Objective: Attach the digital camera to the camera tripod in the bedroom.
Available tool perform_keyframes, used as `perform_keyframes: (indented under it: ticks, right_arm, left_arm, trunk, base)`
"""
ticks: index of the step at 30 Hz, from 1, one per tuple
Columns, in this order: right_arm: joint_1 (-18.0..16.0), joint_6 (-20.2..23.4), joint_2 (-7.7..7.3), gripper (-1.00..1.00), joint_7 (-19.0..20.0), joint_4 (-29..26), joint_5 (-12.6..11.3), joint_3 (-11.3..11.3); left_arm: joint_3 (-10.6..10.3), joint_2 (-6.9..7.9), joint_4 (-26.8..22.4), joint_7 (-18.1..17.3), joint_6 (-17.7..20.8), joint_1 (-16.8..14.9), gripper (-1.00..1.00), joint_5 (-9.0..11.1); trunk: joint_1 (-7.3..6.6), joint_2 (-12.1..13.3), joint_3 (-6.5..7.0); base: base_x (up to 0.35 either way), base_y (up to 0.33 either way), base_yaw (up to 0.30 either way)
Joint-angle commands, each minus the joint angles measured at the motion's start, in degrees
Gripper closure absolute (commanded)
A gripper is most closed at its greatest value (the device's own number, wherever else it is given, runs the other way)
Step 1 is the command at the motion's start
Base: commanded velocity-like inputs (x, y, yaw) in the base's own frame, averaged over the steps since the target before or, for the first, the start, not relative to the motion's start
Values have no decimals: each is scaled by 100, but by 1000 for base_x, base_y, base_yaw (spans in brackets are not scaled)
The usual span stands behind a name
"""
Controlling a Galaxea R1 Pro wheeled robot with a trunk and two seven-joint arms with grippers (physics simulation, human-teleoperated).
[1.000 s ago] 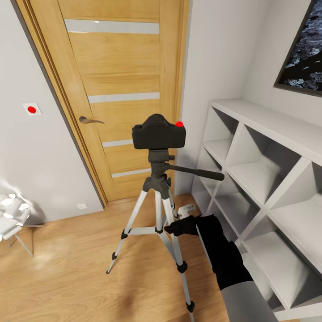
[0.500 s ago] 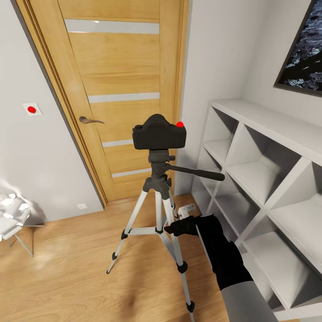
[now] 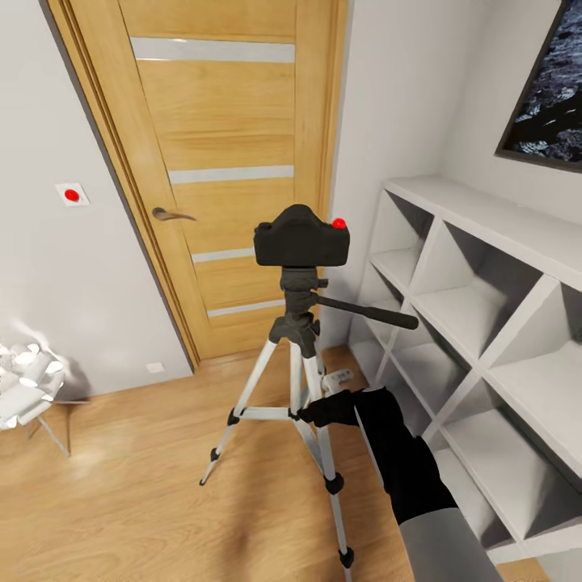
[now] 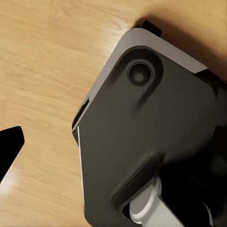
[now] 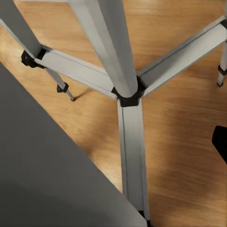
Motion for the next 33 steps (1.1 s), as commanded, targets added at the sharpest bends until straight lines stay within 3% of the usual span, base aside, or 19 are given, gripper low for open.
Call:
perform_keyframes:
  ticks: [1,33]
  right_arm:
    - [-3,25,3,-100,49,-5,39,0]
    - [-3,-24,3,-100,100,-81,22,0]
  left_arm:
    - [-48,-1,0,14,15,-5,-100,40]
    - [-48,-10,0,7,-7,14,-100,42]
  trunk:
    - [2,-9,-10]
    - [2,-9,-10]
  base:
    - [-52,37,0]
    - [-6,4,0]
